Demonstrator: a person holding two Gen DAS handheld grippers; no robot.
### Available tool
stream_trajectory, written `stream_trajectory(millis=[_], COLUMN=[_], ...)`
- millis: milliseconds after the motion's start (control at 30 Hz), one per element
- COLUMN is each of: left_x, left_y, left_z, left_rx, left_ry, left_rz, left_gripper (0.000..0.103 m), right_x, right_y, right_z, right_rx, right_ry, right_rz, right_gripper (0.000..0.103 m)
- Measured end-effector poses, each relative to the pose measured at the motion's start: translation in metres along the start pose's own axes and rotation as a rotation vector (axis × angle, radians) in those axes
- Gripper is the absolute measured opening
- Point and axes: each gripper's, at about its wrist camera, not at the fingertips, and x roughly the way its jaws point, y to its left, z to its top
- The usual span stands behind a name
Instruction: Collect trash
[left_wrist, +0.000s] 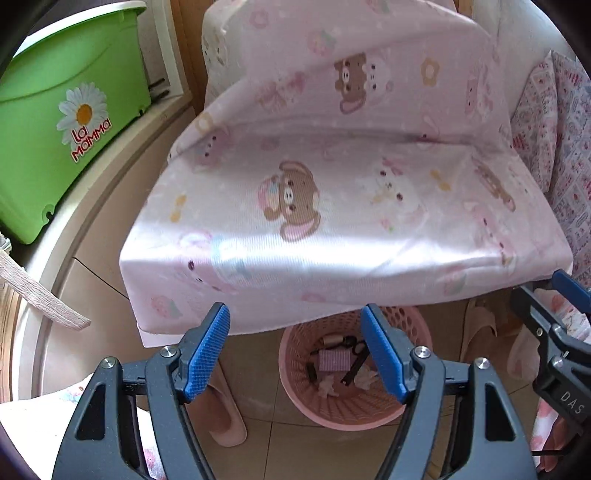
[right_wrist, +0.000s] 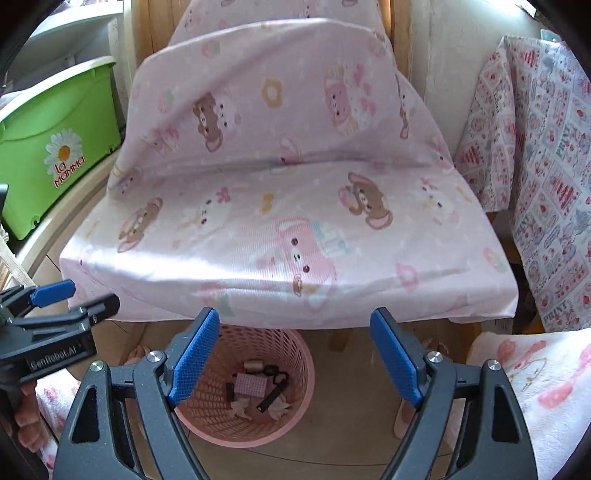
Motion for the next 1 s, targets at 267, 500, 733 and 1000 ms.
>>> stream_trajectory(millis=[267,500,733,1000], left_x=[-0.048,-0.077,-0.067,-0.065], left_y=[0.005,0.008,0.005,0.004], left_z=[0.013,0.012,0.013,0.013], left_rx=[-0.003,0.006,0.009,0.007], left_ry=[-0.208,-0.341,-0.288,-0.287], left_rz=[0.023,0.016,0.000,-0.001], left_gripper=[0.092,0.102,0.102,0.102], right_x=[-0.033,-0.054,-0.064,-0.056], right_y=[0.003,-0.002,-0.009,-0.009], right_z=[0.017,0.022,0.021,0.020], right_rx=[-0.006,-0.010,0.027,0.018], right_ry=[-0.143,-0.227,-0.289,-0.253], right_rz=[0.008,0.012,-0.009,-0.002], right_gripper=[0.087,0.093,0.103,0.103])
